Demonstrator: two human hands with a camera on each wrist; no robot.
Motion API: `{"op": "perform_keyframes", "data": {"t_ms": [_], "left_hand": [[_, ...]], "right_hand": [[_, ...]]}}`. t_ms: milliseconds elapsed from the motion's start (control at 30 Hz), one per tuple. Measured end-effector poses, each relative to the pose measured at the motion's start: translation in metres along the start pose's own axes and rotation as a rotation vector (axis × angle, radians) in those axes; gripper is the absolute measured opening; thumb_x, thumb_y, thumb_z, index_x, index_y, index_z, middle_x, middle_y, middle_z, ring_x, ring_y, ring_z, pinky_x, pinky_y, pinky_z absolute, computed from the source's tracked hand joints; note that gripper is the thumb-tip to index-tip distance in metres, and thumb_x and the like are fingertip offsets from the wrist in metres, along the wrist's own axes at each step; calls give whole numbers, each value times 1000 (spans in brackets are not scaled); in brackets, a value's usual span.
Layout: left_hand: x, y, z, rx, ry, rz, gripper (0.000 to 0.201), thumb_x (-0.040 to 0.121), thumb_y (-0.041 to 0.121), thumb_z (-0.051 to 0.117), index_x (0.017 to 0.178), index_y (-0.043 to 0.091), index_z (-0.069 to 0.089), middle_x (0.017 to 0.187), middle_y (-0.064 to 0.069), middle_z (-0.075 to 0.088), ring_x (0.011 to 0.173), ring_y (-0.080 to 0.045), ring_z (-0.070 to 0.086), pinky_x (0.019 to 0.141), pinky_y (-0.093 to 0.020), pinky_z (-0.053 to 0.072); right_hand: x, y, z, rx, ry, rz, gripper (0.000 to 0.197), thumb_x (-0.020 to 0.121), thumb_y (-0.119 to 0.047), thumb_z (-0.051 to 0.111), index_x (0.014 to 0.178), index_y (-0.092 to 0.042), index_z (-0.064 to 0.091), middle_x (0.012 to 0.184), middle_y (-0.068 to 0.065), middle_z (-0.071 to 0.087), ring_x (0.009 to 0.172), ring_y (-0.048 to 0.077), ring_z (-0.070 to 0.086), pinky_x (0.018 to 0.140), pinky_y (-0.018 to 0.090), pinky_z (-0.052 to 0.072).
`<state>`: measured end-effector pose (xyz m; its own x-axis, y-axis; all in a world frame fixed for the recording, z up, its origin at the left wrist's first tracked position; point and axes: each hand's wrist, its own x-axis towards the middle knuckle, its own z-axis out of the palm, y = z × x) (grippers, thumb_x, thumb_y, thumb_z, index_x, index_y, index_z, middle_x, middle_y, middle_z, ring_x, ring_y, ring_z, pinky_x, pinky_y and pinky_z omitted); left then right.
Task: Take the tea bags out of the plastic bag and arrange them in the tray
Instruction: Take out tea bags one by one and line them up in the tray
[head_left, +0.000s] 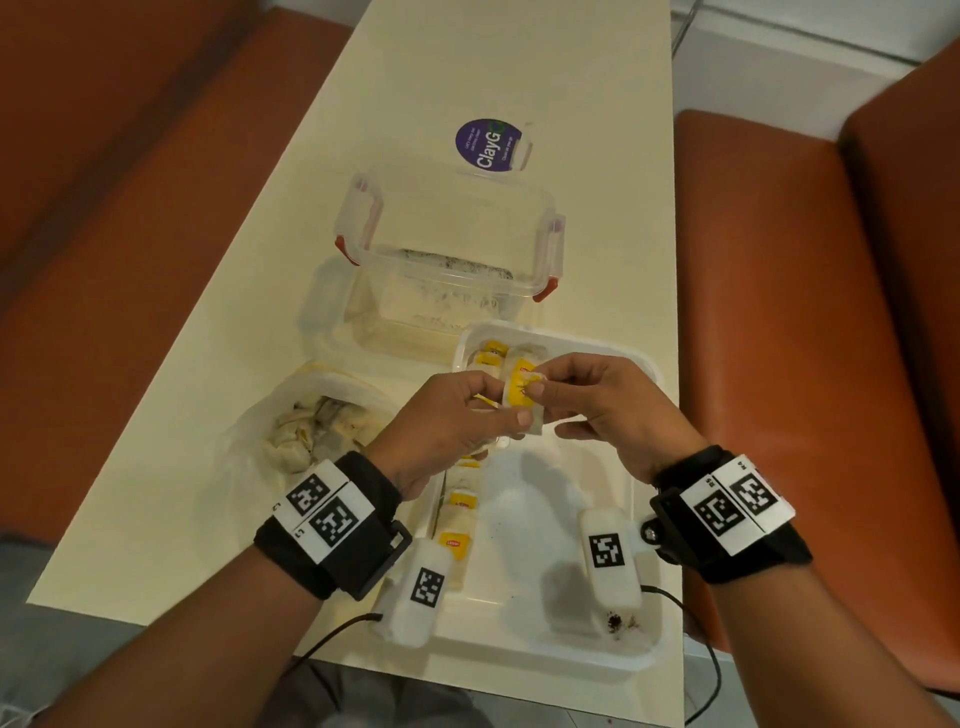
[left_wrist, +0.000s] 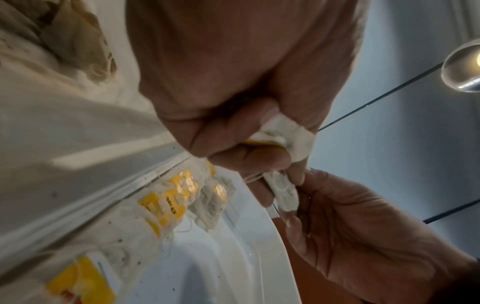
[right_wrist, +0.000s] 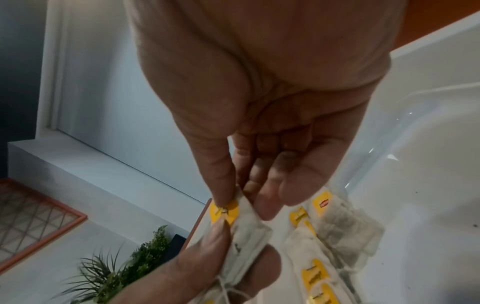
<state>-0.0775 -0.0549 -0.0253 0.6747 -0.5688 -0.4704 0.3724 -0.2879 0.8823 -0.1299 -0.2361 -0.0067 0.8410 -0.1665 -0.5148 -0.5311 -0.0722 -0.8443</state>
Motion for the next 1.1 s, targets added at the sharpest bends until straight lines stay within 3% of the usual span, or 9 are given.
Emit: {"op": "perform_keyframes", "data": {"t_ms": [133, 300, 400, 500, 600, 700, 1000, 1100], "left_hand": [[3, -8, -3, 93, 102, -12, 15, 80, 26, 81, 85, 20, 69, 85, -5, 76, 73, -15, 66, 62, -29, 50], [-2, -9, -13, 119, 129, -67, 37, 73, 40, 85, 99, 23, 66, 96, -5, 73, 82, -19, 70, 61, -25, 50], [-11, -5, -17, 103, 128, -51, 36, 75, 43, 83, 99, 23, 66, 88, -4, 76, 79, -19, 70, 62, -27, 49], [-24, 1, -22, 18, 108, -38, 30, 80, 38, 80, 99, 19, 67, 87, -6, 77, 63, -7, 60, 61, -24, 46], [-36, 4, -24, -42, 129, -39, 27, 82, 34, 78, 99, 16, 67, 87, -8, 77, 56, 0, 55, 58, -18, 45], [-46, 4, -24, -76, 153, -53, 24, 83, 28, 77, 98, 11, 67, 87, -11, 76, 50, 1, 51, 44, -9, 36], [-53, 3, -28, -112, 156, -82, 27, 82, 27, 78, 98, 9, 66, 83, -10, 74, 46, -2, 47, 41, -9, 33], [-54, 4, -27, -117, 162, -81, 26, 82, 27, 78, 97, 9, 66, 81, -10, 74, 45, -1, 46, 42, -9, 34]], "right_hand": [[6, 6, 3, -33, 2, -9, 12, 89, -21, 73, 97, -12, 69, 83, 5, 73, 75, 15, 69, 69, 28, 51], [18, 15, 3, -97, 31, -11, 15, 91, -19, 71, 100, -8, 66, 76, 5, 70, 69, 15, 68, 66, 27, 49], [28, 23, 5, -311, -27, 8, 11, 92, -21, 70, 96, -12, 66, 71, 3, 70, 67, 12, 67, 64, 25, 51], [38, 27, 10, -437, -71, 49, 5, 93, -18, 69, 94, -15, 66, 73, 2, 70, 67, 10, 68, 62, 22, 53], [51, 33, 10, -433, 50, 50, 6, 90, -13, 70, 91, -17, 65, 76, 4, 72, 72, 17, 72, 67, 29, 61], [57, 39, 11, -437, 151, 51, 9, 88, -14, 72, 88, -19, 64, 73, 5, 74, 72, 22, 74, 71, 36, 63], [60, 45, 11, -424, 259, 67, 27, 80, -18, 79, 85, -27, 53, 69, 1, 74, 76, 25, 73, 79, 51, 60], [58, 47, 11, -388, 282, 72, 32, 77, -24, 83, 87, -27, 52, 76, 0, 73, 75, 23, 73, 79, 51, 60]]}}
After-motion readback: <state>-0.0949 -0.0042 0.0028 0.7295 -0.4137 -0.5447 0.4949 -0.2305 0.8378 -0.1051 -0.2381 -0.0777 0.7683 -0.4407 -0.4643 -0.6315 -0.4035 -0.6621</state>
